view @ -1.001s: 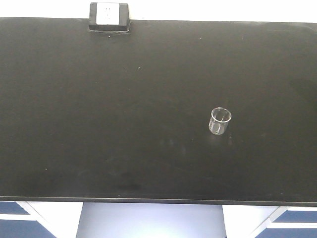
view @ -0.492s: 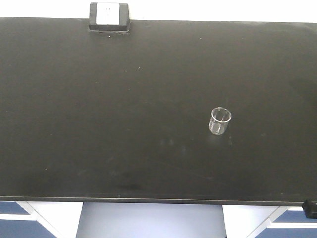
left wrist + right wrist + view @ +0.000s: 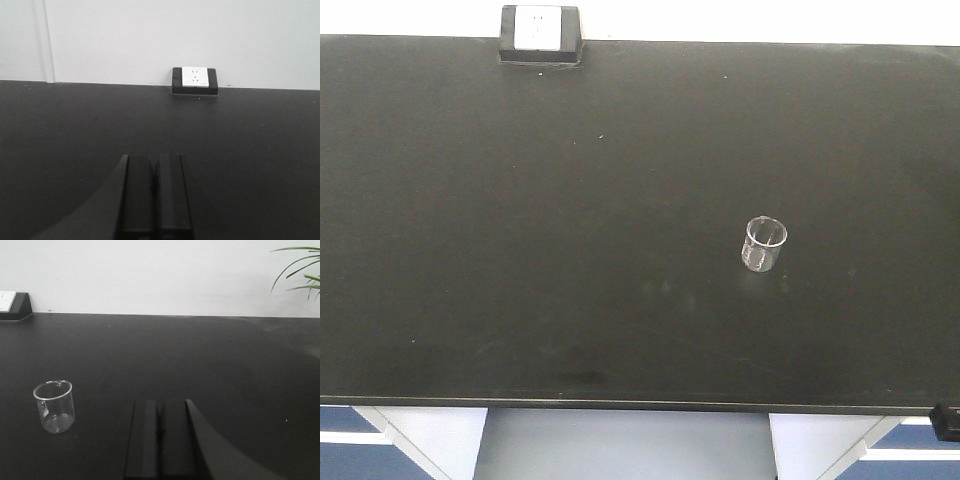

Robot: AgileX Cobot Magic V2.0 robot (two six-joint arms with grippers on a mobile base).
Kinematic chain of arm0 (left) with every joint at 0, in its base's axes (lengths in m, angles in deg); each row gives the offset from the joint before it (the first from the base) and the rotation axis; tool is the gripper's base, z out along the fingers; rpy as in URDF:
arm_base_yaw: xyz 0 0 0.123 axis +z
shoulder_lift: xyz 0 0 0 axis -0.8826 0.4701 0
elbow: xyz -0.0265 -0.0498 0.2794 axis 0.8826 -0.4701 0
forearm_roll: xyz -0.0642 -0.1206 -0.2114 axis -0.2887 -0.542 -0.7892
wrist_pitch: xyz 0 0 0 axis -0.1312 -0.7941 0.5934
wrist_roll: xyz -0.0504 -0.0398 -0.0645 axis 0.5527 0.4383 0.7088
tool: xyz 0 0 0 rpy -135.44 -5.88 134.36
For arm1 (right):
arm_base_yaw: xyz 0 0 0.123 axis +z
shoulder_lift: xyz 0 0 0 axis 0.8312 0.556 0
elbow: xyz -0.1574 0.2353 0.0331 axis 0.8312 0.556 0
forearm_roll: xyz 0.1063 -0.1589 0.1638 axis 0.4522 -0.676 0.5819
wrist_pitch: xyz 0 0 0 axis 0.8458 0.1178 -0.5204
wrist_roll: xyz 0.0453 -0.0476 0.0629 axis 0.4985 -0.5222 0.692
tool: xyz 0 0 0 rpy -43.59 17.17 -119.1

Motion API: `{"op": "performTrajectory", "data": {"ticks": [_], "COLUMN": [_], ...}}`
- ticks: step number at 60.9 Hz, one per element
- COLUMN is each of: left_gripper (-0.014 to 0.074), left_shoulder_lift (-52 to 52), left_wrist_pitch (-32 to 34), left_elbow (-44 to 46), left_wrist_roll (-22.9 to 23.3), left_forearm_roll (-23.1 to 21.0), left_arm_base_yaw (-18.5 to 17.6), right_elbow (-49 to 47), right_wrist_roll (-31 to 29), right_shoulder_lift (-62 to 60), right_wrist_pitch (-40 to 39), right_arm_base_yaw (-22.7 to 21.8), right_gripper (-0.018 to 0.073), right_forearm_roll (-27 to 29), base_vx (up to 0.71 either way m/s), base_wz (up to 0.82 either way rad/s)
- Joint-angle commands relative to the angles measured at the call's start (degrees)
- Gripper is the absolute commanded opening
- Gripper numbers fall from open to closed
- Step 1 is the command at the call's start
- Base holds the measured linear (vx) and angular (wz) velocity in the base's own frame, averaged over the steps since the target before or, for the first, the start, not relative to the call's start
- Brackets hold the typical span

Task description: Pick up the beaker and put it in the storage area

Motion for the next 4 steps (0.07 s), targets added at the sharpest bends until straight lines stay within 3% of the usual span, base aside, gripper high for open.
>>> {"op": "performTrajectory", "data": {"ticks": [1, 4], "left_gripper": [-0.0008, -0.0008], "left_shoulder_lift": [-1.04, -1.04], "left_wrist_pitch": [4.58, 4.58], "left_elbow": [-1.25, -1.25], "left_wrist_roll": [0.33, 0.33], "left_forearm_roll": [-0.32, -0.32], "left_arm_base_yaw": [-0.43, -0.43], "right_elbow": [0.50, 0.50], "right_wrist_roll": [-0.34, -0.34], "right_shoulder_lift": [-0.65, -0.65], "right_wrist_pitch": [-4.65, -4.65], "right_arm_base_yaw": [-0.18, -0.18], "right_gripper": [-0.0004, -0.0004], "right_forearm_roll": [-0.54, -0.54], "base_vx": [0.00, 0.00], "base_wz": [0.00, 0.00]}}
